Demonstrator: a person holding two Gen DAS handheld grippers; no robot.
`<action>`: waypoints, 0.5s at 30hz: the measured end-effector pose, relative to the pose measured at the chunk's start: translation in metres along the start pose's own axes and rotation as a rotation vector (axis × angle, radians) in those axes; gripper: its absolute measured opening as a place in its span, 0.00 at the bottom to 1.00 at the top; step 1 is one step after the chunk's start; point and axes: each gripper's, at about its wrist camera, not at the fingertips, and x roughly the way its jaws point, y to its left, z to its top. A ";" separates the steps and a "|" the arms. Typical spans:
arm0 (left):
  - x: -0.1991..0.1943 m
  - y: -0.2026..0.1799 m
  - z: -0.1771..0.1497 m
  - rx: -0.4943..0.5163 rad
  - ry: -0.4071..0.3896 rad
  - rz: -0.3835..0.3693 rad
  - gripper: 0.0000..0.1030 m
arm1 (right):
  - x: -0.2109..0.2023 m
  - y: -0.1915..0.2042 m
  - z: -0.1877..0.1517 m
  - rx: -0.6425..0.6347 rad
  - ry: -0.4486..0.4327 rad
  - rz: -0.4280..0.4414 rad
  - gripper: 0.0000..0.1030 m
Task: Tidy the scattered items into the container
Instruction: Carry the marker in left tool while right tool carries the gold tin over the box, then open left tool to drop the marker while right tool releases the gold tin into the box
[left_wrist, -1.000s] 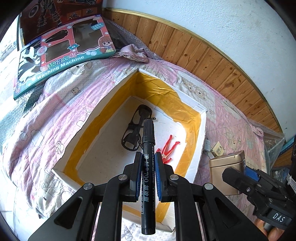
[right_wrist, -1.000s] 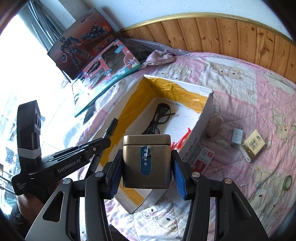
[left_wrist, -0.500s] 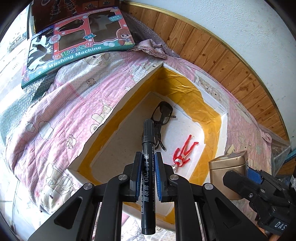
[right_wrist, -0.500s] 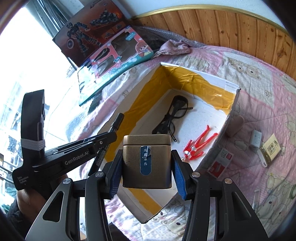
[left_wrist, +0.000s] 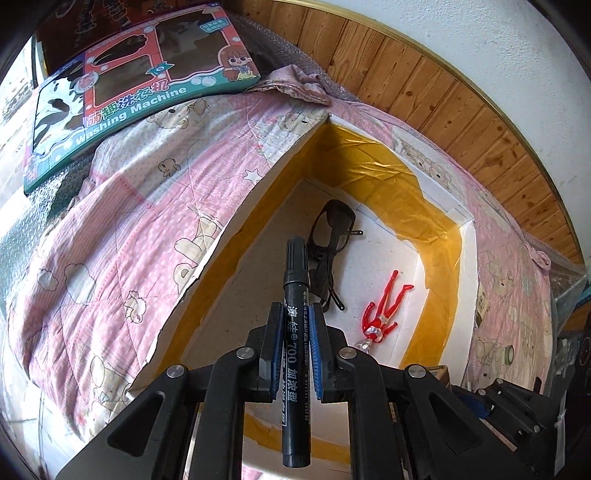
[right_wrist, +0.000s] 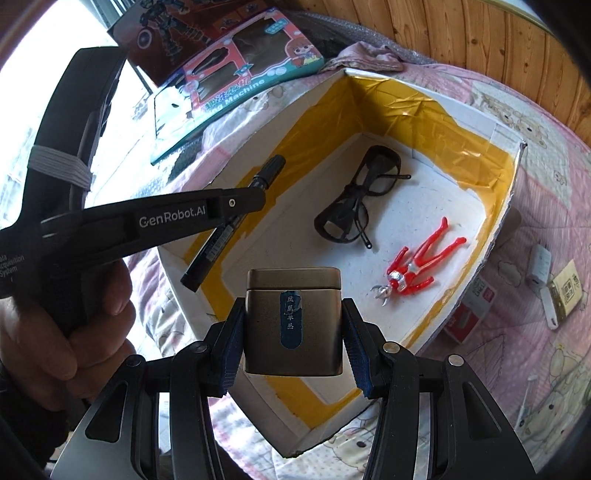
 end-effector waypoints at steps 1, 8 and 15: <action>0.003 -0.001 0.001 0.011 0.003 0.002 0.13 | 0.003 0.000 0.000 -0.005 0.008 -0.001 0.50; 0.025 0.001 0.010 0.065 0.038 0.008 0.13 | 0.023 0.008 -0.003 -0.065 0.033 -0.045 0.50; 0.044 0.008 0.013 0.101 0.076 0.005 0.14 | 0.030 0.017 0.000 -0.116 0.027 -0.085 0.53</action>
